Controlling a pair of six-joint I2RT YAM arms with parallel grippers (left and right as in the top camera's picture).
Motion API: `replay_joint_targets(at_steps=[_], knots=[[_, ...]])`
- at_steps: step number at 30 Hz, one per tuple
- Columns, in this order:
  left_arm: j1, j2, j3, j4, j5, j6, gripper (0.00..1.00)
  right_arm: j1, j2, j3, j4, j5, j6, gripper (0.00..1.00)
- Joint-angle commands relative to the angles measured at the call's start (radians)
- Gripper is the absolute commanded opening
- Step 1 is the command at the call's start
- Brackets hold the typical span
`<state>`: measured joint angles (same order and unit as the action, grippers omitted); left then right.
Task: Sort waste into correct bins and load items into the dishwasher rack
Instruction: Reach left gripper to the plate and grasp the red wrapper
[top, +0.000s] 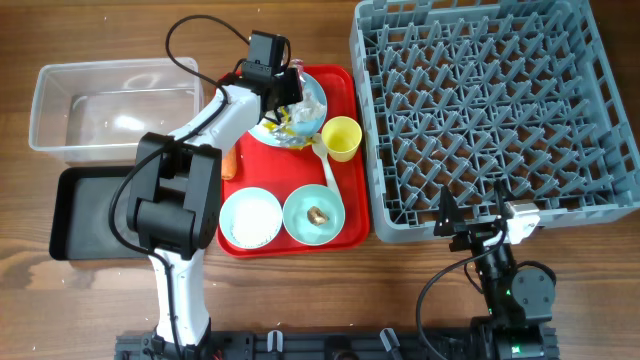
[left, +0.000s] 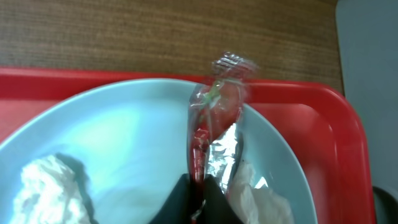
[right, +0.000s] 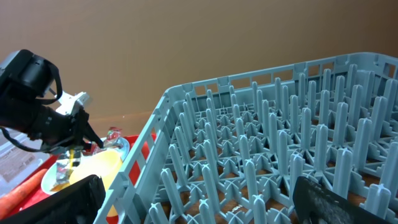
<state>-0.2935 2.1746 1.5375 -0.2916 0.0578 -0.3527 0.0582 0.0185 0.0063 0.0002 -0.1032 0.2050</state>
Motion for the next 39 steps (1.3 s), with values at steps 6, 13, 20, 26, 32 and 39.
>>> replay_joint_targets(at_steps=[6,13,20,26,32,39], knots=[[0.010,-0.192,0.008,-0.005,-0.103,0.008,0.04,0.004,-0.005,-0.001,0.005,0.011,0.007,1.00],[0.095,-0.351,0.008,-0.164,-0.145,0.003,0.04,0.004,-0.005,-0.001,0.005,0.011,0.007,1.00],[0.177,-0.405,0.004,-0.216,0.139,-0.001,0.04,0.004,-0.005,-0.001,0.005,0.011,0.007,1.00],[0.130,-0.318,0.000,-0.221,0.128,-0.050,0.04,0.004,-0.005,-0.001,0.005,0.011,0.007,1.00],[0.064,-0.166,0.000,-0.177,0.128,-0.048,0.12,0.004,-0.005,-0.001,0.005,0.011,0.007,1.00],[0.055,-0.085,0.000,-0.116,0.107,-0.048,0.22,0.004,-0.005,-0.001,0.005,0.011,0.007,1.00]])
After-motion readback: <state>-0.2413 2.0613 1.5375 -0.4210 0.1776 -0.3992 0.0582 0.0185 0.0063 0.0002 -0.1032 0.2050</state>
